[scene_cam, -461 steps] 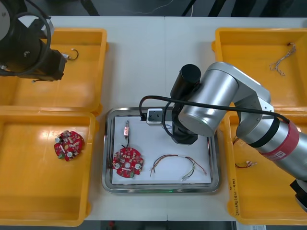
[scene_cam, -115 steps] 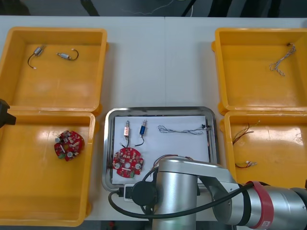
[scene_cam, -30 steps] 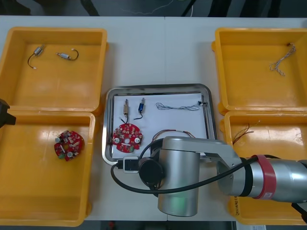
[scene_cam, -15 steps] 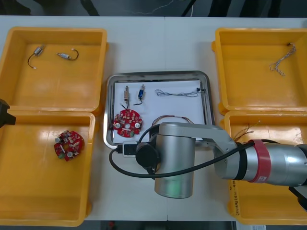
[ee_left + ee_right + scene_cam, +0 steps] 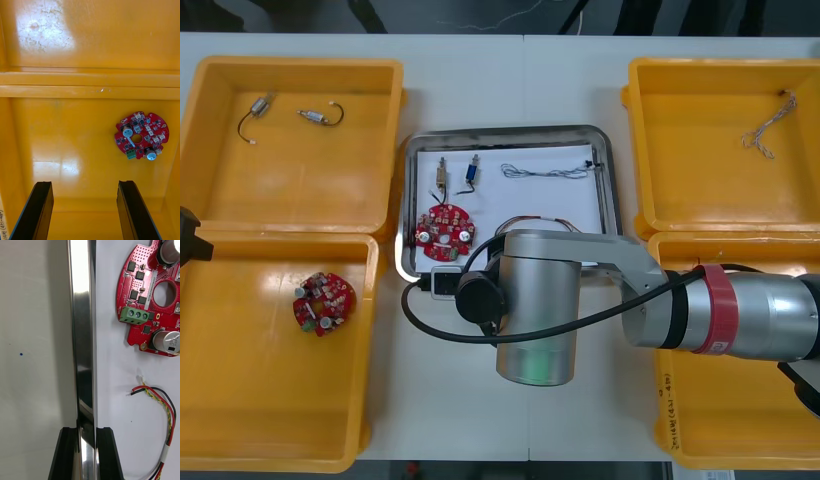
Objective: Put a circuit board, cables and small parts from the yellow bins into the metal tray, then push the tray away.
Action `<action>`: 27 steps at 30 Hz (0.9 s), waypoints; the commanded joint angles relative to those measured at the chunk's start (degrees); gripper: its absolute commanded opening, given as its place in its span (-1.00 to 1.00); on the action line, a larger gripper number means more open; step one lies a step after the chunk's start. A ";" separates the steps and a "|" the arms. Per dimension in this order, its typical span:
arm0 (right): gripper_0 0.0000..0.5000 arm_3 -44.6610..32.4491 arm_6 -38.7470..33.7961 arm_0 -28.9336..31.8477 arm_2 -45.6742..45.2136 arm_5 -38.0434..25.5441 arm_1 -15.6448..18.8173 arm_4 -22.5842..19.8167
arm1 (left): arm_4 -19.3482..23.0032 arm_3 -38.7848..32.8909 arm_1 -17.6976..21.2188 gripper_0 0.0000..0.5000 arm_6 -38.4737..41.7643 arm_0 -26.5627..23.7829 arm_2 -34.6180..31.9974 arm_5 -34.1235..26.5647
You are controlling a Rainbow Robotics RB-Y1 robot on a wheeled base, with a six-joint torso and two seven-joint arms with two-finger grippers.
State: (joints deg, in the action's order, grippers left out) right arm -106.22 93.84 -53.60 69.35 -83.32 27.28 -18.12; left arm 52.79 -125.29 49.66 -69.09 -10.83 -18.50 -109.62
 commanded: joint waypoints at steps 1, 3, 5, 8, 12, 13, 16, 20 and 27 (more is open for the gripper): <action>-0.42 0.84 -1.99 -2.82 0.70 1.85 0.93 -0.42 | 0.21 -1.54 2.63 1.00 -1.84 0.99 -1.89 -0.38; -0.43 1.28 -1.99 -2.82 0.70 2.46 0.93 -0.33 | 0.21 -1.54 2.63 1.00 -1.84 0.99 -1.89 -0.38; -0.42 1.54 -1.99 -2.82 0.70 2.90 1.02 -0.33 | 0.21 -1.54 2.63 1.00 -1.84 0.99 -1.89 -0.38; -0.43 2.60 -1.99 -3.17 0.70 3.87 1.11 -0.33 | 0.21 -1.54 2.63 1.00 -1.84 0.99 -1.89 -0.38; -0.60 3.39 -1.99 -3.35 0.70 4.92 1.20 -0.33 | 0.21 -1.54 2.63 1.00 -1.84 0.99 -1.89 -0.38; -0.64 3.56 -1.90 -3.44 0.70 5.10 1.20 -0.33 | 0.21 -1.54 2.63 1.00 -1.84 0.99 -1.89 -0.38; -0.75 3.83 -1.73 -3.70 0.70 5.80 1.46 -0.42 | 0.21 -1.54 2.63 1.00 -1.84 0.99 -1.89 -0.38; -0.79 3.83 -1.64 -4.23 0.70 6.24 1.99 -0.60 | 0.21 -1.54 2.63 1.00 -1.84 0.99 -1.89 -0.38; -0.80 3.83 -1.38 -5.63 1.31 6.68 3.04 -0.77 | 0.21 -1.54 2.63 1.00 -1.84 0.99 -1.89 -0.38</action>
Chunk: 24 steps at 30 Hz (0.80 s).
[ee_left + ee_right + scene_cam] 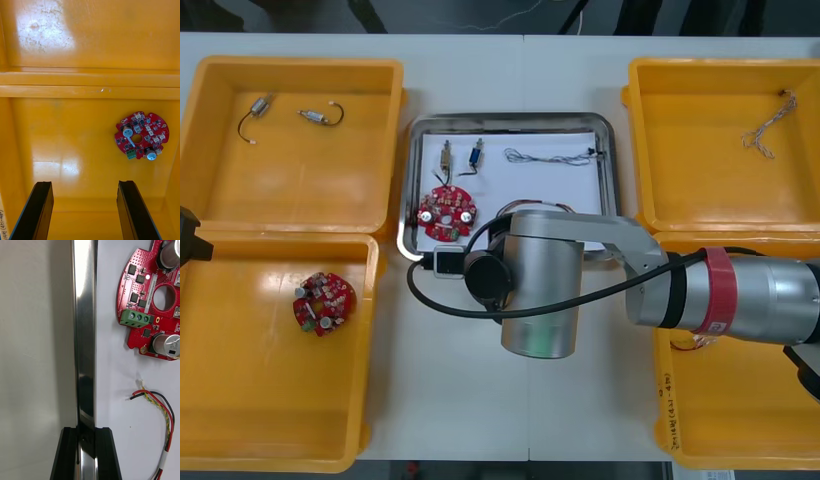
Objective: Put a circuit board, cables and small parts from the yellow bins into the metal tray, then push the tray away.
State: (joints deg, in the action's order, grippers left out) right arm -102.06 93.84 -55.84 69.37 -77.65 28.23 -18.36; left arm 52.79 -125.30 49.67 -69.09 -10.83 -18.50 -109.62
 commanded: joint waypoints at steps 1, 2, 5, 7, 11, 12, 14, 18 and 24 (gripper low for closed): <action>-0.79 -0.33 -1.73 -3.92 1.90 1.53 2.36 -0.71 | 0.21 -1.53 2.62 1.00 -1.84 0.99 -1.89 -0.38; -0.79 -0.33 -1.82 -4.10 2.26 1.88 2.62 -0.71 | 0.21 -1.53 2.62 1.00 -1.84 0.99 -1.89 -0.38; -0.80 0.46 -2.08 -4.89 2.70 3.29 2.98 -0.80 | 0.21 -1.53 2.62 1.00 -1.84 0.99 -1.89 -0.38; -0.80 1.51 -2.08 -5.42 2.70 3.55 2.62 -0.89 | 0.21 -1.53 2.62 1.00 -1.84 0.99 -1.89 -0.38; -0.79 2.92 -2.08 -6.47 2.61 3.55 1.83 -0.89 | 0.21 -1.53 2.62 1.00 -1.84 0.99 -1.89 -0.38; -0.79 3.36 -2.17 -6.82 2.70 3.64 1.57 -0.89 | 0.21 -1.53 2.62 1.00 -1.84 0.99 -1.89 -0.38; -0.80 3.89 -2.17 -7.26 2.70 3.91 1.48 -0.89 | 0.21 -1.53 2.62 1.00 -1.84 0.99 -1.89 -0.38; -0.79 5.12 -2.17 -8.05 2.70 5.75 1.48 -1.06 | 0.21 -1.53 2.62 1.00 -1.84 0.99 -1.89 -0.38; -0.80 7.14 -2.17 -9.81 2.70 7.95 1.39 -2.73 | 0.21 -1.53 2.62 1.00 -1.84 0.99 -1.89 -0.38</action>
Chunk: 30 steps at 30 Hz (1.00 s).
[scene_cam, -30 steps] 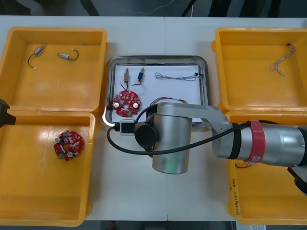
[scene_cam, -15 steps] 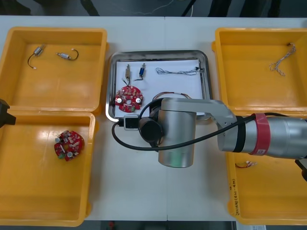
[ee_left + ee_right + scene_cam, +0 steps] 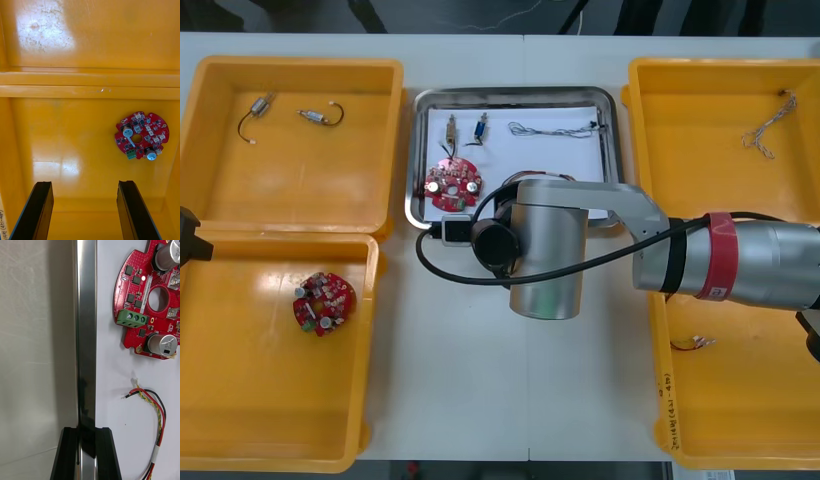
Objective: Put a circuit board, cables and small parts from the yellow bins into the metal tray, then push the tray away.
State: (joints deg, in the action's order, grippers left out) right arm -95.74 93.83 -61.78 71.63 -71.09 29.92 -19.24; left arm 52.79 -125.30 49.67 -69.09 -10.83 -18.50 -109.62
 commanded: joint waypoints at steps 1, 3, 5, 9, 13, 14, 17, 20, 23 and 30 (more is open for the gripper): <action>-0.80 1.08 -1.99 -4.31 0.44 1.65 -0.30 -2.38 | 0.21 -1.53 2.62 1.00 -1.84 0.99 -1.89 -0.38; -0.80 1.52 -1.81 -4.75 0.44 2.00 -0.30 -2.64 | 0.21 -1.53 2.62 1.00 -1.84 0.99 -1.89 -0.38; -0.80 2.22 -1.81 -5.10 0.44 2.79 -0.30 -2.64 | 0.21 -1.53 2.62 1.00 -1.84 0.99 -1.89 -0.38; -0.80 3.54 -1.90 -5.72 0.44 4.38 -0.30 -2.64 | 0.21 -1.53 2.62 1.00 -1.84 0.99 -1.89 -0.38; -0.80 4.77 -1.99 -6.60 0.44 5.78 -0.39 -2.64 | 0.21 -1.53 2.62 1.00 -1.84 0.99 -1.89 -0.38; -0.80 5.04 -1.90 -6.77 0.44 6.31 -0.39 -2.64 | 0.21 -1.53 2.62 1.00 -1.84 0.99 -1.89 -0.38; -0.80 5.56 -2.08 -7.21 0.44 7.10 -0.30 -2.64 | 0.21 -1.53 2.62 1.00 -1.84 0.99 -1.89 -0.38; -0.79 6.18 -2.08 -7.74 0.44 7.72 -0.39 -2.73 | 0.21 -1.53 2.62 1.00 -1.84 0.99 -1.89 -0.38; -0.80 6.79 -2.08 -8.27 0.44 8.51 -0.30 -2.73 | 0.21 -1.53 2.62 1.00 -1.84 0.99 -1.89 -0.38; -0.79 8.11 -1.81 -9.06 0.44 10.53 -0.39 -2.73 | 0.21 -1.53 2.62 1.00 -1.84 0.99 -1.89 -0.38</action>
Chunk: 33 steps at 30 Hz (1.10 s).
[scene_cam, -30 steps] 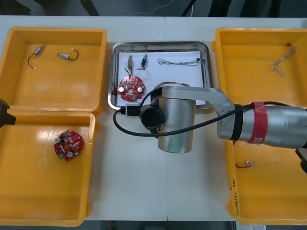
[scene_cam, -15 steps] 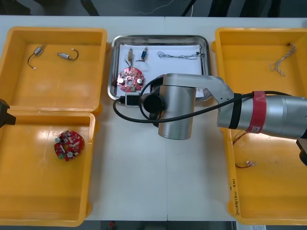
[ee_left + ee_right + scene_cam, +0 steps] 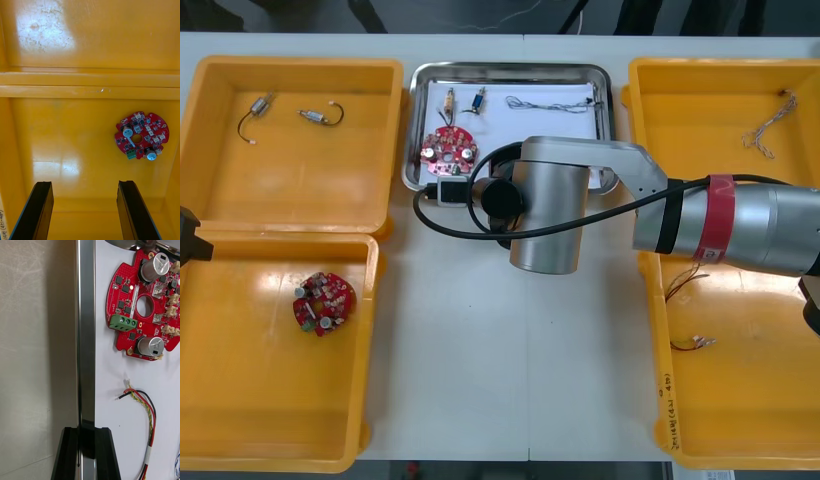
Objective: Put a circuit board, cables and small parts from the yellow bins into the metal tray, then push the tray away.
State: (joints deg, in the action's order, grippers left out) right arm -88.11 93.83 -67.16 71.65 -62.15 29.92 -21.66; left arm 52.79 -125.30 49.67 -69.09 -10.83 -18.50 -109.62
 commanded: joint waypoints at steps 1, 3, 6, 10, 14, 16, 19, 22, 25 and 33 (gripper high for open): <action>-0.80 0.75 -1.81 -3.77 0.42 2.03 -0.30 -0.40 | 0.21 -1.53 2.62 1.00 -1.84 0.99 -1.89 -0.38; -0.80 1.01 -1.81 -3.68 0.42 2.56 -0.30 -0.40 | 0.21 -1.53 2.62 1.00 -1.84 0.99 -1.89 -0.38; -0.80 1.45 -1.99 -3.77 0.42 3.44 -0.30 -0.40 | 0.21 -1.53 2.62 1.00 -1.84 0.99 -1.89 -0.38; -0.80 2.42 -1.90 -3.95 0.42 5.11 -0.30 -0.31 | 0.21 -1.53 2.62 1.00 -1.84 0.99 -1.89 -0.38; -0.79 2.94 -1.81 -3.86 0.42 5.81 -0.30 -0.22 | 0.21 -1.53 2.62 1.00 -1.84 0.99 -1.89 -0.38; -0.80 2.94 -1.72 -3.86 0.42 5.81 -0.30 -0.14 | 0.21 -1.53 2.62 1.00 -1.84 0.99 -1.89 -0.38; -0.80 2.94 -1.72 -3.86 0.42 5.81 -0.22 -0.05 | 0.21 -1.53 2.62 1.00 -1.84 0.99 -1.89 -0.38; -0.80 2.94 -1.72 -3.86 0.42 5.81 -0.22 0.04 | 0.21 -1.53 2.62 1.00 -1.84 0.99 -1.89 -0.38; -0.80 2.94 -1.64 -3.86 0.42 5.72 -0.22 0.04 | 0.21 -1.53 2.62 1.00 -1.84 0.99 -1.89 -0.38; 0.84 2.94 -1.46 -3.86 0.42 5.55 -0.22 -0.05 | 0.21 -1.53 2.62 1.00 -1.84 0.99 -1.89 -0.38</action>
State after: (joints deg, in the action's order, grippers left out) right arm -84.86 93.84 -67.96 71.67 -56.95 29.92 -21.69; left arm 52.79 -125.30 49.68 -69.09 -10.83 -18.50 -109.62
